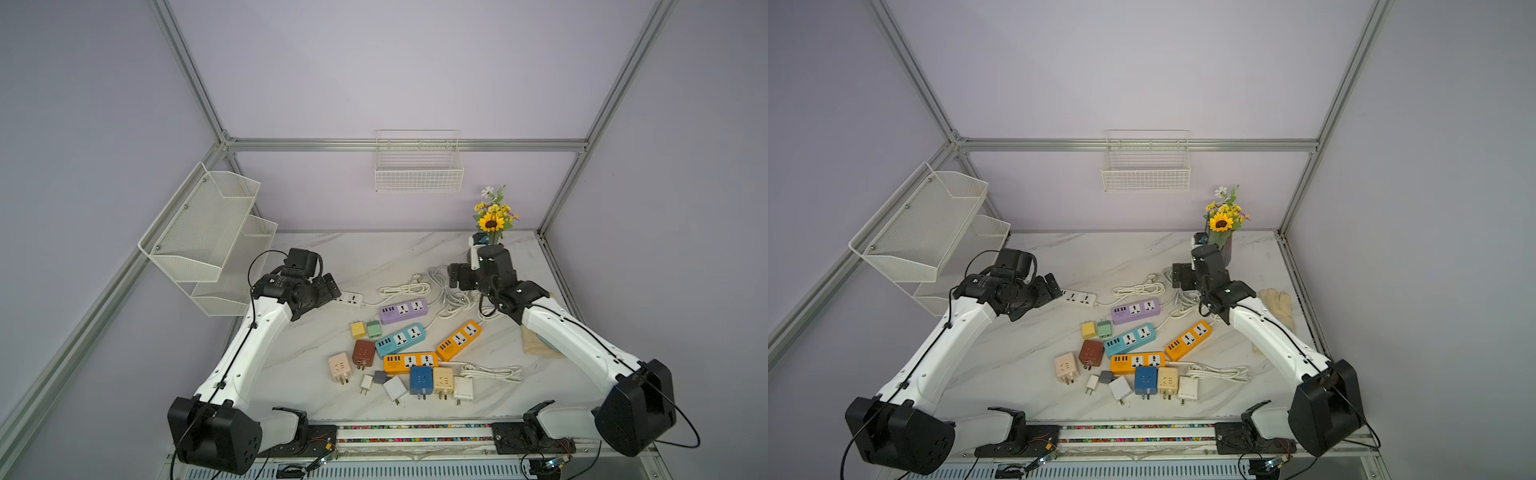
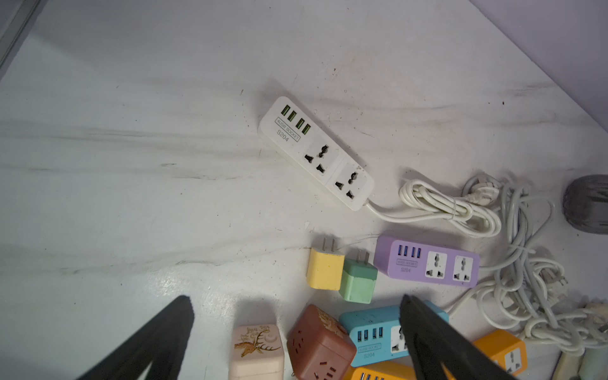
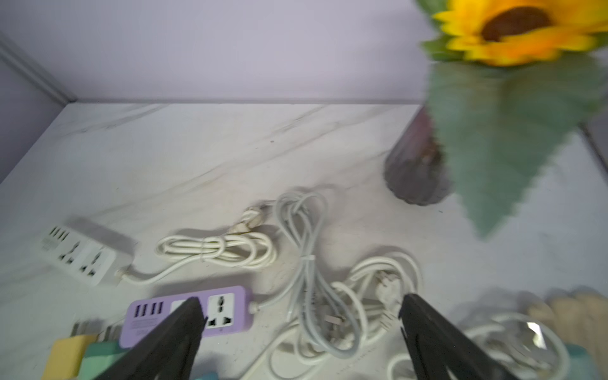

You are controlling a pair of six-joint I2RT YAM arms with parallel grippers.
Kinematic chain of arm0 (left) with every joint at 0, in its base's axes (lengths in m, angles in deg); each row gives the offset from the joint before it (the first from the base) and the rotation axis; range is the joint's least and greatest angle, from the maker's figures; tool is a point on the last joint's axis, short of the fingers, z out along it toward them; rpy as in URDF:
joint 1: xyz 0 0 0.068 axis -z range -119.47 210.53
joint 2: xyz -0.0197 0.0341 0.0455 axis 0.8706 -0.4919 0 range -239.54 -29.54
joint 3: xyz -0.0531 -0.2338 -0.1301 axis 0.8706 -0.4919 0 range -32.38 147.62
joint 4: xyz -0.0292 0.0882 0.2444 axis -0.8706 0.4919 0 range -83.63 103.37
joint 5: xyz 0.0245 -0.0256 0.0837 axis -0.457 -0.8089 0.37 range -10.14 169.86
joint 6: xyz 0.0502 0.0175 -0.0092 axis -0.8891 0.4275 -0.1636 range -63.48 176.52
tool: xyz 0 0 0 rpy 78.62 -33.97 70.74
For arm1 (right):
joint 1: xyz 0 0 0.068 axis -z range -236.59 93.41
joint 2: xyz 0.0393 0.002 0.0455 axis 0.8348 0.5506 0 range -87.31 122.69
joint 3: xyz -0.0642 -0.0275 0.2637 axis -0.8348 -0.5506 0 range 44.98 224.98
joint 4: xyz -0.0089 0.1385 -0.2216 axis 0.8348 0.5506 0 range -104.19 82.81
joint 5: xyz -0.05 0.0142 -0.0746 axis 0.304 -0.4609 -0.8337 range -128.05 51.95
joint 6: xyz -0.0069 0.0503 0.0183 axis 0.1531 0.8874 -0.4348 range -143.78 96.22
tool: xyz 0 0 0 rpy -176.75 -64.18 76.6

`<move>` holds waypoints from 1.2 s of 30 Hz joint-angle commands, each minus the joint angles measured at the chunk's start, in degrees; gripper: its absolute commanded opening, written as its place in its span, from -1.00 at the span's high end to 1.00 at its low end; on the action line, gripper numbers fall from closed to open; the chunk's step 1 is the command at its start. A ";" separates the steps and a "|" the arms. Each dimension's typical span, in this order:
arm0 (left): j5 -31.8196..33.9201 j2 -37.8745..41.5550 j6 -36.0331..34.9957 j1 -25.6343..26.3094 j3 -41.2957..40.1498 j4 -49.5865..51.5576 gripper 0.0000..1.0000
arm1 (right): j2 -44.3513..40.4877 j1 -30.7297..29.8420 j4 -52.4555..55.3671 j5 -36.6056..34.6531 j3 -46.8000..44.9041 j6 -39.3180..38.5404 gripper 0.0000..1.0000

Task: Pull the plug off the socket
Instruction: Place the socket at the center of the board, then reset both arms

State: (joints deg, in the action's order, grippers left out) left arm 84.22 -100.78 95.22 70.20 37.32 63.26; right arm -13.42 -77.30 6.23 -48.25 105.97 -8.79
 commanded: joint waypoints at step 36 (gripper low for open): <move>23.35 -2.30 -37.06 -6.47 -50.91 -100.54 -1.00 | -7.44 10.07 -64.02 -18.96 -46.73 -12.64 -0.95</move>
State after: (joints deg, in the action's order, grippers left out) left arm 110.86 -101.22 59.66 64.24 -13.65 -23.78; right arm -24.79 -68.54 -44.89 -70.33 59.99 -17.36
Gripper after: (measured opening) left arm 0.997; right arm 0.973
